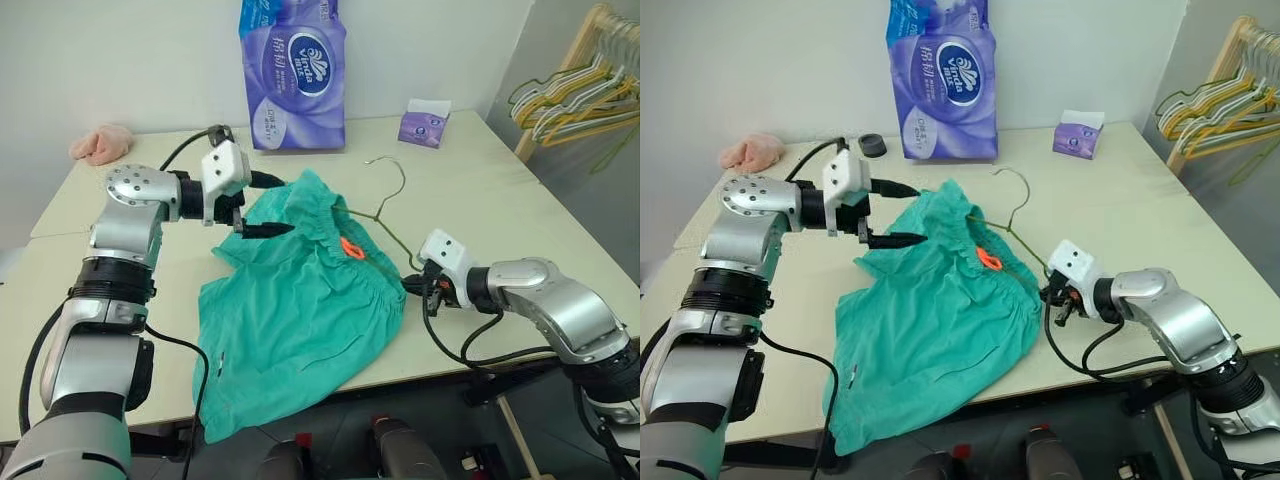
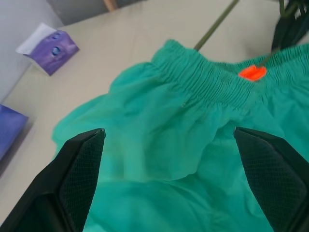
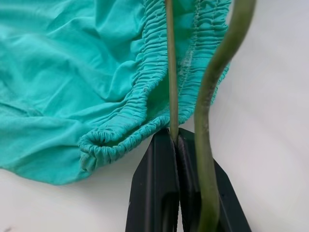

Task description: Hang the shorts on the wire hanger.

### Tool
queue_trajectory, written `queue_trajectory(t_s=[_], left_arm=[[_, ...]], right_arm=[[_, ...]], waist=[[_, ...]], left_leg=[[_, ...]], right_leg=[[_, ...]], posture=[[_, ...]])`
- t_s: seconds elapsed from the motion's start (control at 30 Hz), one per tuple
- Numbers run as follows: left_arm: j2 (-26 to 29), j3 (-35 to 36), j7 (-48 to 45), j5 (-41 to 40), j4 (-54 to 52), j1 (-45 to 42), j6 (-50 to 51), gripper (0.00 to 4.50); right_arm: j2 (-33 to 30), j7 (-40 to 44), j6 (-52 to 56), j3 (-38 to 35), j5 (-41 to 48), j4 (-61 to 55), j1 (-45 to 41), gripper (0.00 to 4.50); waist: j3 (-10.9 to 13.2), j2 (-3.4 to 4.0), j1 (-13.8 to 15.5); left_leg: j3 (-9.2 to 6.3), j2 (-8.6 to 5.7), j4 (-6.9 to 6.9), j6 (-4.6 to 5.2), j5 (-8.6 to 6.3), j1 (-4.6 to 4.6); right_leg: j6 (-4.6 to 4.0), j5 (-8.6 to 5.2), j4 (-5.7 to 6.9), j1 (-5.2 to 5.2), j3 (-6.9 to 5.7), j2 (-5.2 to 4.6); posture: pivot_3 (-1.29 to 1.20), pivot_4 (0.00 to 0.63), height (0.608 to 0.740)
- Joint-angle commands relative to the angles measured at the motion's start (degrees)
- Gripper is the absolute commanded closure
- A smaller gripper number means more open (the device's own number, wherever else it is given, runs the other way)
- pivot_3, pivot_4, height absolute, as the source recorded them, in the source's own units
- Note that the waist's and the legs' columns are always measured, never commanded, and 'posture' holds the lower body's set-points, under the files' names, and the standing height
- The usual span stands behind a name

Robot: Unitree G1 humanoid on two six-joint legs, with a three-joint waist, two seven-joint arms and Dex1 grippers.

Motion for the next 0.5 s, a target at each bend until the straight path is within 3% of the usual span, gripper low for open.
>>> queue_trajectory(t_s=[0.03, 0.33, 0.5], left_arm=[[-1.6, 0.1, 0.2, 1.2, 2.8, -3.8, -4.4, 0.01], [-0.9, -2.9, -10.1, 1.2, -2.1, 0.0, -2.8, 0.01], [-0.3, -3.4, -9.7, 3.2, -1.3, 0.7, -3.4, 0.01]], right_arm=[[-1.1, 1.3, -4.0, 1.3, -2.8, -3.3, -0.2, 4.50], [-1.9, 2.8, -8.2, 2.6, -7.3, -3.7, 0.3, 4.50], [-2.2, 3.8, -12.6, 2.9, -10.4, -3.4, 0.2, 4.50]], waist=[[0.0, -0.01, 0.0], [0.0, -0.01, -1.1], [0.0, -0.01, -1.5]], left_leg=[[0.00, 0.00, 0.01, 0.00, 0.00, -0.01], [-0.02, 0.00, -0.01, 0.00, 0.00, -0.03], [-0.05, 0.01, -0.02, 0.00, 0.00, -0.03]], right_leg=[[0.00, 0.00, -0.01, 0.00, 0.00, 0.00], [0.00, 0.00, 0.03, -0.04, 0.01, 0.00], [0.00, 0.00, 0.04, -0.05, -0.01, 0.01]], posture=[[-0.21, 0.077, 0.740], [-0.22, 0.082, 0.740], [-0.22, 0.083, 0.740]])
